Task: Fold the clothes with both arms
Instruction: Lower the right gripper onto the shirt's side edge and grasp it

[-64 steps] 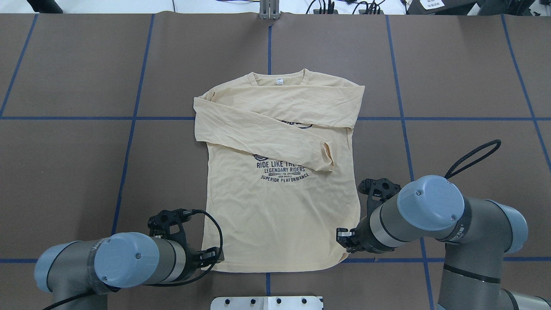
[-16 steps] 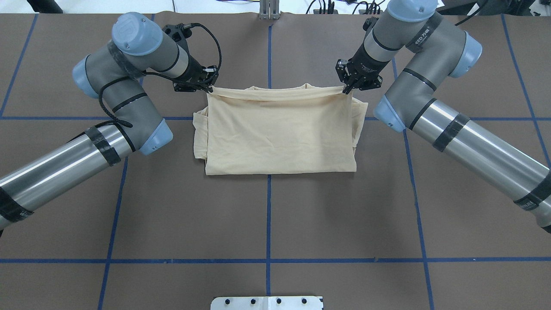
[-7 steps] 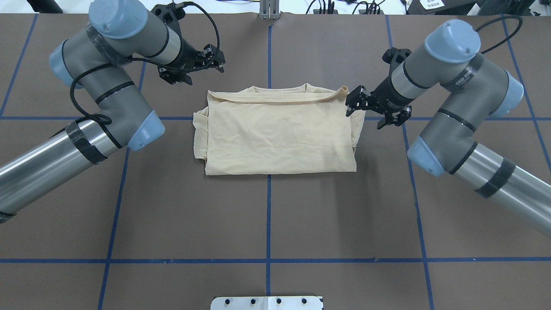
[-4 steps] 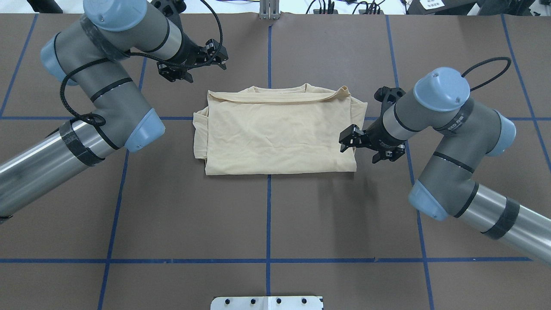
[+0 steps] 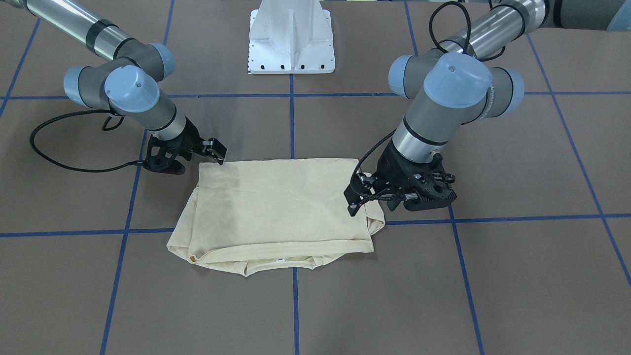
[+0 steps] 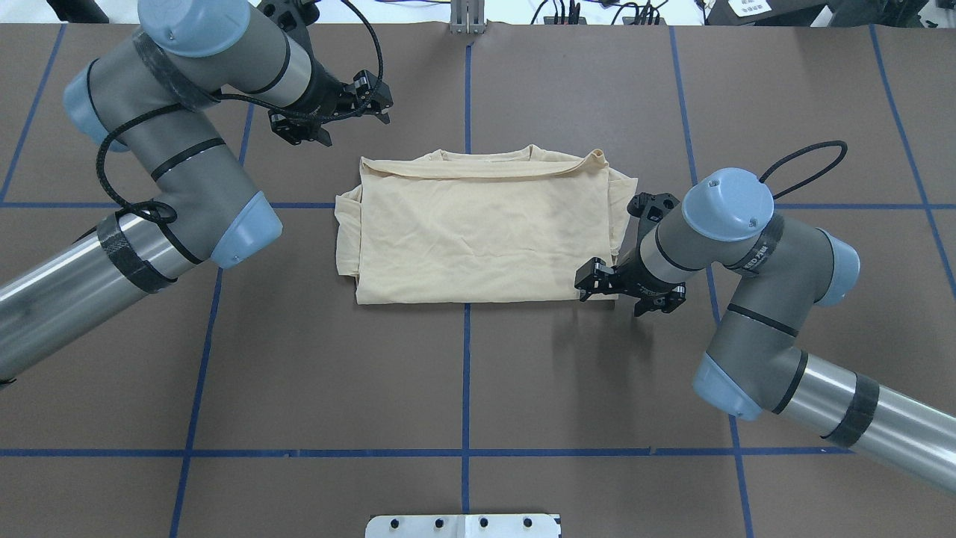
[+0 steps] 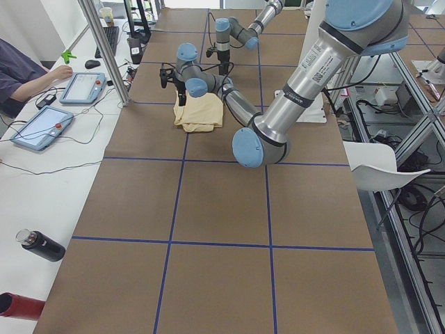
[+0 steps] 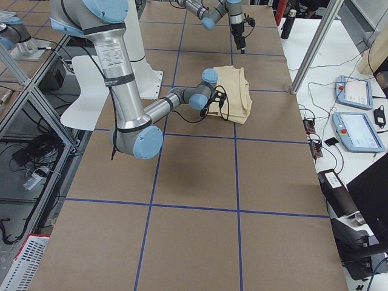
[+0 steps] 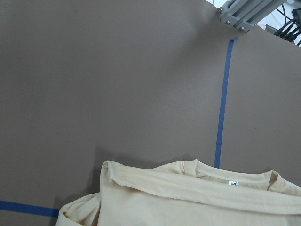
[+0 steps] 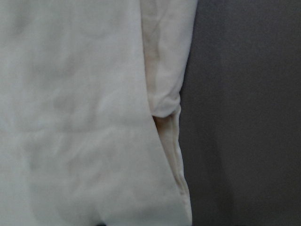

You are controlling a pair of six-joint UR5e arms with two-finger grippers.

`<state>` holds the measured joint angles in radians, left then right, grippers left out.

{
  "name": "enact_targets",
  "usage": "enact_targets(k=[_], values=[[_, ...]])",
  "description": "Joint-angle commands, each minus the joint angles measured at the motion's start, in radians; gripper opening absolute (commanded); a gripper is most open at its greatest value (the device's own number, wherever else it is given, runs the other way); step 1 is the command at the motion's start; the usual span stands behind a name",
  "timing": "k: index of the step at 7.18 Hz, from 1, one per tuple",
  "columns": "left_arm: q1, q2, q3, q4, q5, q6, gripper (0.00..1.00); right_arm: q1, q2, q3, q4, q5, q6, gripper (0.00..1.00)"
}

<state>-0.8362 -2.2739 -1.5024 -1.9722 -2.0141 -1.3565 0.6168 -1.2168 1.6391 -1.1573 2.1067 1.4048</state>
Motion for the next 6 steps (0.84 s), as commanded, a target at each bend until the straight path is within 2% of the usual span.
enact_targets(k=[1, 3, 4, 6], values=[[0.000, 0.010, -0.002, 0.000, 0.000, 0.000, 0.99, -0.002, 0.006, -0.004, -0.004, 0.002, -0.001, 0.49], [0.000, 0.016, -0.002, 0.000, 0.000, 0.000, 0.98, 0.000, 0.010, 0.001, -0.004, 0.004, 0.000, 0.13], [0.000, 0.020, -0.001, -0.002, 0.000, 0.000, 0.97, 0.001, 0.010, 0.004, -0.004, 0.003, 0.000, 0.00], [0.000, 0.022, -0.001, -0.002, 0.000, 0.000, 0.93, 0.014, 0.008, 0.011, -0.004, 0.019, -0.001, 0.00]])
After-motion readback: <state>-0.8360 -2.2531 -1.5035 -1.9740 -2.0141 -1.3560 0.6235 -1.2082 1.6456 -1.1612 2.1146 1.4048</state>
